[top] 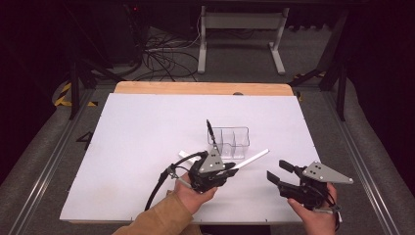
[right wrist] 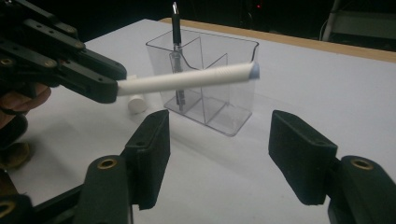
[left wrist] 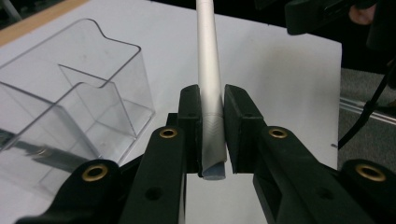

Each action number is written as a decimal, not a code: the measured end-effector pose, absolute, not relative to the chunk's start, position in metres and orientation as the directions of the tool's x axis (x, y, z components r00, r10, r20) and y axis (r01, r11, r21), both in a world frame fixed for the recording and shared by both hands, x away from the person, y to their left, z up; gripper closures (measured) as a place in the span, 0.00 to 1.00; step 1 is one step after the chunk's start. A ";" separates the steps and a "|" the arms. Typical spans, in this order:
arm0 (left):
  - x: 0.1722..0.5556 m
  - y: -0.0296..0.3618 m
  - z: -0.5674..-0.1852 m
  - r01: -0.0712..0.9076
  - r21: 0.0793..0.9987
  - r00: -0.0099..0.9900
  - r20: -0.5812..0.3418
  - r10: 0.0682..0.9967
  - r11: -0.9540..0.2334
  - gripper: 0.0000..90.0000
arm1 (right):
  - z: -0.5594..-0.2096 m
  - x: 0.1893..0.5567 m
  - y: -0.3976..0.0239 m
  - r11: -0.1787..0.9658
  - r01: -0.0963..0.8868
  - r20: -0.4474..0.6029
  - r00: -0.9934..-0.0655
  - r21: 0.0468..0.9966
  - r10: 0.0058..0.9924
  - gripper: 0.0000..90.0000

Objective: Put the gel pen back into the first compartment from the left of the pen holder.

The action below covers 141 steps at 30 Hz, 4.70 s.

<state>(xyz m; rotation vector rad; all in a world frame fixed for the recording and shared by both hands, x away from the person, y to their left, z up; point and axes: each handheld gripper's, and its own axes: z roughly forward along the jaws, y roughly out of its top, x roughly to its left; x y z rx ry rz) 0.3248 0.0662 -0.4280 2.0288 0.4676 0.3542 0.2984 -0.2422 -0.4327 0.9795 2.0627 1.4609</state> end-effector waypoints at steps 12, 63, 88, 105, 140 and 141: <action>0.314 0.107 -0.427 0.139 0.917 0.859 0.076 0.507 -0.374 0.87 | -0.427 0.304 -0.219 0.207 0.278 0.055 -0.709 0.938 0.703 0.41; 0.306 0.108 -0.443 0.109 0.886 0.879 0.126 0.460 -0.451 0.87 | -0.412 0.338 -0.157 0.063 0.323 0.254 -0.838 0.944 0.484 0.81; 0.309 0.145 -0.434 0.133 0.909 0.825 0.120 0.553 -0.395 0.57 | -0.345 0.345 -0.161 0.101 0.176 0.092 -0.829 0.979 0.552 0.87; 0.309 0.176 -0.436 0.157 0.909 0.783 0.125 0.609 -0.387 0.48 | -0.335 0.375 -0.157 0.151 0.164 0.023 -0.747 0.975 0.664 0.87; 0.304 0.209 -0.441 0.182 0.916 0.733 0.116 0.670 -0.359 0.40 | -0.362 0.405 -0.144 0.186 0.273 0.049 -0.673 0.944 0.738 0.87; 0.304 0.209 -0.441 0.179 0.916 0.732 0.120 0.671 -0.359 0.40 | -0.364 0.406 -0.143 0.187 0.280 0.053 -0.672 0.942 0.739 0.87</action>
